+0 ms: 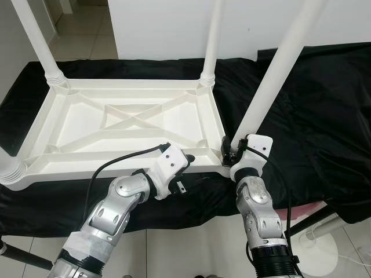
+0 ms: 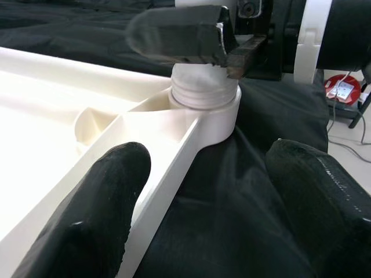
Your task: Building children table
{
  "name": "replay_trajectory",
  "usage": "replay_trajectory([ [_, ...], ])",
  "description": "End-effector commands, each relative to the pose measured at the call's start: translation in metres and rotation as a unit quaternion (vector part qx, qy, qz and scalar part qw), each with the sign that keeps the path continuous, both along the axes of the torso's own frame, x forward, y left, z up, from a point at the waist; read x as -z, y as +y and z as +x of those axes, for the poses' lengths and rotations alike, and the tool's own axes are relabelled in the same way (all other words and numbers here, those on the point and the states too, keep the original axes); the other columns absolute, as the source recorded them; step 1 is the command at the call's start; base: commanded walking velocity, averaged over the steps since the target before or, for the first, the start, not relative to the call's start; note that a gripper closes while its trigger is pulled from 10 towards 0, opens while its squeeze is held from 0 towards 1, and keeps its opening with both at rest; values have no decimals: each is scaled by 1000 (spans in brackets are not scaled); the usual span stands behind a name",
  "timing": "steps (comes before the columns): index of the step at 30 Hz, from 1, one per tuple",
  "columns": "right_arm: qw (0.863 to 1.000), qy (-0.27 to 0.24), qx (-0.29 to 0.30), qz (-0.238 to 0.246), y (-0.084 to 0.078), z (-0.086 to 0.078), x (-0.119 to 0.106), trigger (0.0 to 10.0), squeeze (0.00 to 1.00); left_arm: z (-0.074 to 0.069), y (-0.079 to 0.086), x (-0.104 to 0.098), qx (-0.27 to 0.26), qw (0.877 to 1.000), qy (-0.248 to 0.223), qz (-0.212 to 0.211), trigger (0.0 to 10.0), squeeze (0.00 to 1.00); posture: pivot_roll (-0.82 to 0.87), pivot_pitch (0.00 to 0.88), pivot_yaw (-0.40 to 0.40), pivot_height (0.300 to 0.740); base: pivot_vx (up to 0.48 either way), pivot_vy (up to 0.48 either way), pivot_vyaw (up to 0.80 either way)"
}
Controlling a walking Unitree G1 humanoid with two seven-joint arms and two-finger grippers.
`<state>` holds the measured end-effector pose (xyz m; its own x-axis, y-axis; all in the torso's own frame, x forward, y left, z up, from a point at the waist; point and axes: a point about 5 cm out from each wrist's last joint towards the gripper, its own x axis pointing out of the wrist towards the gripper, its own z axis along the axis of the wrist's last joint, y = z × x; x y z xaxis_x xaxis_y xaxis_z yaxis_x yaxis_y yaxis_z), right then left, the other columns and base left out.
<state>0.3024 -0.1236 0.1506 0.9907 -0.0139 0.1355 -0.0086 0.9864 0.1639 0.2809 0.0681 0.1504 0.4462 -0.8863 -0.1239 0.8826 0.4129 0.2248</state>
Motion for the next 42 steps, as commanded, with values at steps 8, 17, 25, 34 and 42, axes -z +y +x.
replay_trajectory([
  [8, 998, -2, -66, -14, -7, -9, 11, 10000, 0, 1, 3, 2, -17, 1000, -3, 4, 10000, 0, -52, 72, -44, 740, 0, 0, 0],
  [17, 992, 7, -112, -57, -26, -6, 16, 10000, 0, 1, 4, 6, -22, 999, 27, -1, 10000, 1000, -43, 62, -56, 740, 0, 0, 0],
  [25, 987, 2, -145, -70, -29, -6, 17, 10000, 0, 4, 7, 2, -40, 999, 8, 4, 10000, 0, -38, 59, -56, 740, 0, 0, 0],
  [34, 971, -23, -211, -108, -33, -8, 13, 10000, 0, 1, 5, 2, -20, 1000, 11, 6, 10000, 0, -50, 48, -39, 740, 0, 0, 0],
  [42, 964, -24, -229, -132, -44, 1, 9, 10000, 0, -3, 3, -3, 3, 1000, 20, -19, 0, 0, -49, 44, -41, 740, 0, 0, 0],
])
